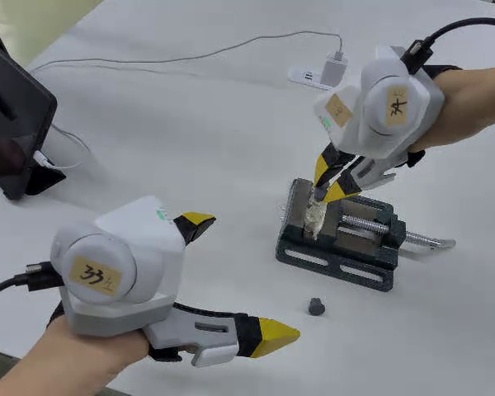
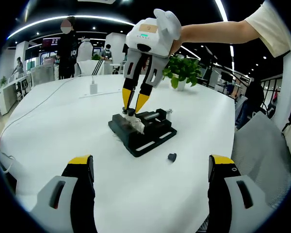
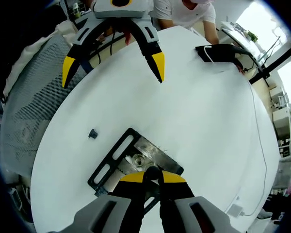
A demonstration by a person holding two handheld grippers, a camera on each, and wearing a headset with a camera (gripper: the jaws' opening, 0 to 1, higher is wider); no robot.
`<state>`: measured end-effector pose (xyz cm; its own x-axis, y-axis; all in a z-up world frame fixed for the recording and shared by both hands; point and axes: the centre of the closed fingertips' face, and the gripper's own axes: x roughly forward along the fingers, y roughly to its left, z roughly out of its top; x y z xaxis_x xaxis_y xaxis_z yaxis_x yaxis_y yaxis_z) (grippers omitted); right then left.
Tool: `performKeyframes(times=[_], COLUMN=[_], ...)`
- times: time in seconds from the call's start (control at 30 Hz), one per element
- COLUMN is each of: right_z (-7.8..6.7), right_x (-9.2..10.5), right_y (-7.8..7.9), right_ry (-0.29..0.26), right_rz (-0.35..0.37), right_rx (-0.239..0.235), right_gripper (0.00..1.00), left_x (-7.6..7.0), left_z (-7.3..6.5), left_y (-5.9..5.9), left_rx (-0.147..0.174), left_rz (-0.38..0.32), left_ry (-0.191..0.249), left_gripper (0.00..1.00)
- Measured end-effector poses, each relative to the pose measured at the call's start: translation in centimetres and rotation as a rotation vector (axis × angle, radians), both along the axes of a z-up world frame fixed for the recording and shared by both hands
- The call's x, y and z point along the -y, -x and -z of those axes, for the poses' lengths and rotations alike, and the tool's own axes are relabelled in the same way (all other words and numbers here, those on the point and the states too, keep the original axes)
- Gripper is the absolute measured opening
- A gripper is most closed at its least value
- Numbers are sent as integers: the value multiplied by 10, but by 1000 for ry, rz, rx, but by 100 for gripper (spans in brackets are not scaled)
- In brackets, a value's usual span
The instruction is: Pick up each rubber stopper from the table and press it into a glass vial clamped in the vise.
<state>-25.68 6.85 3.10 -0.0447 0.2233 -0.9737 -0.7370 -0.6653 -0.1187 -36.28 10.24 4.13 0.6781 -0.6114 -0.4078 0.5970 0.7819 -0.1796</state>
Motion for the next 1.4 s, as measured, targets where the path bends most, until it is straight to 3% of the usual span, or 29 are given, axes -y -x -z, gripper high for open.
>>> performKeyframes(times=[0.17, 0.53, 0.73, 0.9, 1.07, 1.23, 1.4], right_z=[0, 0, 1, 3, 3, 1, 0], right_x=[0, 1, 0, -1, 1, 0, 0], right_y=[-1, -7, -8, -11, -12, -4, 1], right_ry=[-13, -153, -123, -94, -107, -101, -98], right_rz=[51, 218, 249, 324, 328, 275, 269], right_rx=[6, -8, -20, -20, -25, -6, -6], right_gripper=[5, 4, 4, 5, 5, 6, 7], left_x=[0, 3, 4, 4, 4, 4, 3], left_z=[0, 0, -1, -1, -1, -1, 0], left_y=[-1, -1, -2, -3, -2, -2, -1], left_rx=[2, 0, 2, 1, 1, 0, -1], left_rz=[-1, 3, 9, 5, 10, 9, 9], left_ry=[-2, 3, 2, 5, 3, 4, 3], left_gripper=[98, 98, 98, 98, 98, 98, 98])
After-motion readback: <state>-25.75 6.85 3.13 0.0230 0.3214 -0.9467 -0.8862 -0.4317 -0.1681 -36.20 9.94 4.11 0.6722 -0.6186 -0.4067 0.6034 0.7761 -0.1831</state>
